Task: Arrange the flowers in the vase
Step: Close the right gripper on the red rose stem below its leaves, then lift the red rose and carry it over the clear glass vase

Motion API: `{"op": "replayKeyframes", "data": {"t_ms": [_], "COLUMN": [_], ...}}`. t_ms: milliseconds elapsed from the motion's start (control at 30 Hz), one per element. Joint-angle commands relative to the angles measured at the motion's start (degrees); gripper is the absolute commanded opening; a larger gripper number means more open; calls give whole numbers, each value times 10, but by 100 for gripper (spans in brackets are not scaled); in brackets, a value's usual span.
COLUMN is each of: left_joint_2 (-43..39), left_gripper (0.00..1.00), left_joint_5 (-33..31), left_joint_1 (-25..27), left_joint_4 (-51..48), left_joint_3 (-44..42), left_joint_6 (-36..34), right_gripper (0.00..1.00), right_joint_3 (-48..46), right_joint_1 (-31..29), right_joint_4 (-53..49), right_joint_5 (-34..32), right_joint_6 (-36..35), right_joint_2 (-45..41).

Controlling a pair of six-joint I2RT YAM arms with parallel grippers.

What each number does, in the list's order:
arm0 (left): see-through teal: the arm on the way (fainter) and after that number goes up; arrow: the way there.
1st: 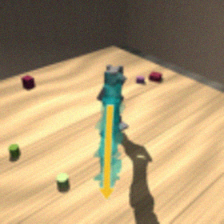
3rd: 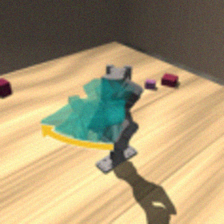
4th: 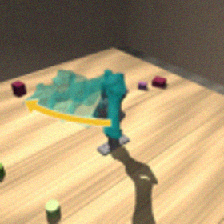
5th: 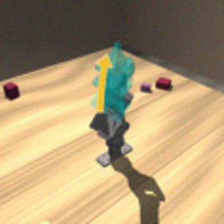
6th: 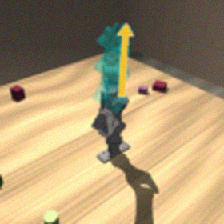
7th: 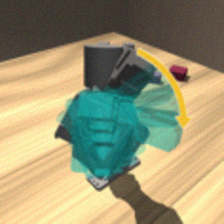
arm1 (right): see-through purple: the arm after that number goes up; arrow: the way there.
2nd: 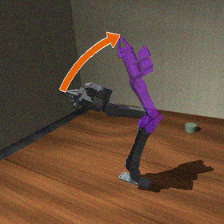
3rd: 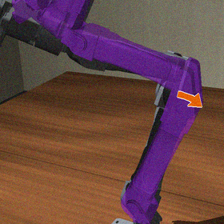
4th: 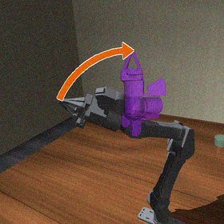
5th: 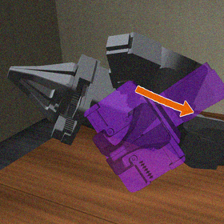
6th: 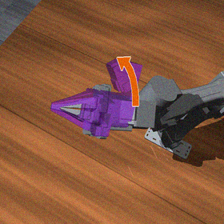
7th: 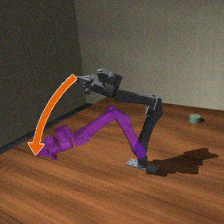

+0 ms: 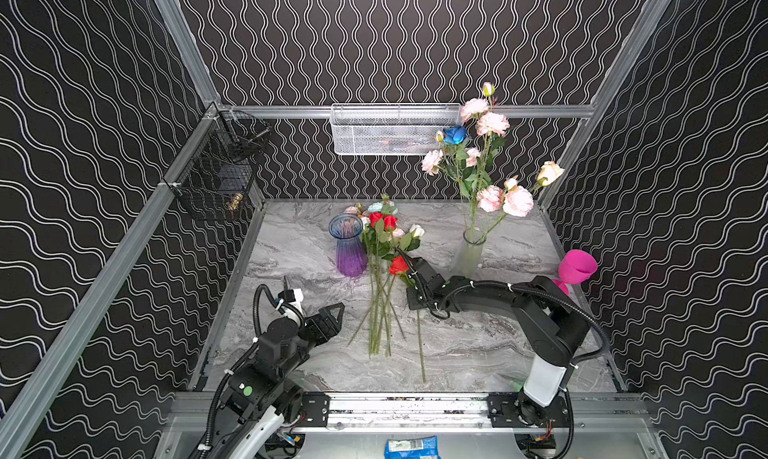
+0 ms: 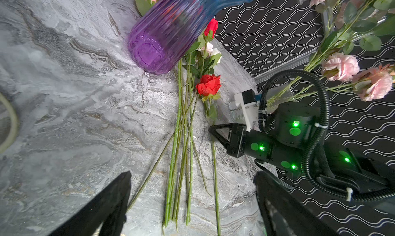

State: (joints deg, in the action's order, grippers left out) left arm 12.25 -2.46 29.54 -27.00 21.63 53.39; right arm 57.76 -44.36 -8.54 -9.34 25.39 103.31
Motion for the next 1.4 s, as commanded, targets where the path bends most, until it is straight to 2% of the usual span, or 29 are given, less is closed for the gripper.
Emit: {"op": "replayKeyframes", "data": {"t_ms": [0, 133, 433, 533, 700, 833, 1067, 1233, 1367], "left_joint_2": [4, 13, -1, -15, -57, -51, -11, -39, -62], "left_gripper": [93, 94, 95, 95, 94, 94, 95, 95, 96], "left_joint_5": [-16, -28, -42, -39, -27, -35, -22, -34, -62], "left_joint_1": [0, 1, 0, 0, 0, 1, 1, 0, 0], "left_joint_4": [2, -5, 2, 2, 34, 32, 11, 13, 9], "left_joint_3": [17, 36, 33, 13, -44, -30, 9, -2, 10], "left_joint_6": [-25, -48, -38, -33, 15, 1, -11, 8, -4], "right_gripper": [3, 0, 0, 0, 0, 0, 0, 0, 0], "right_joint_3": [-3, -26, -35, -64, -69, -78, -68, -42, -42], "right_joint_1": [5, 6, 7, 7, 7, 7, 5, 1, -1], "right_joint_4": [17, 31, 19, 51, 57, 104, 212, 245, 292], "right_joint_5": [6, 3, -33, -38, -55, -58, -58, -61, -54], "right_joint_6": [24, 23, -1, -15, -37, -56, -94, -117, -132], "right_joint_2": [-26, -57, -158, -197, -246, -280, -289, -278, -279]}}
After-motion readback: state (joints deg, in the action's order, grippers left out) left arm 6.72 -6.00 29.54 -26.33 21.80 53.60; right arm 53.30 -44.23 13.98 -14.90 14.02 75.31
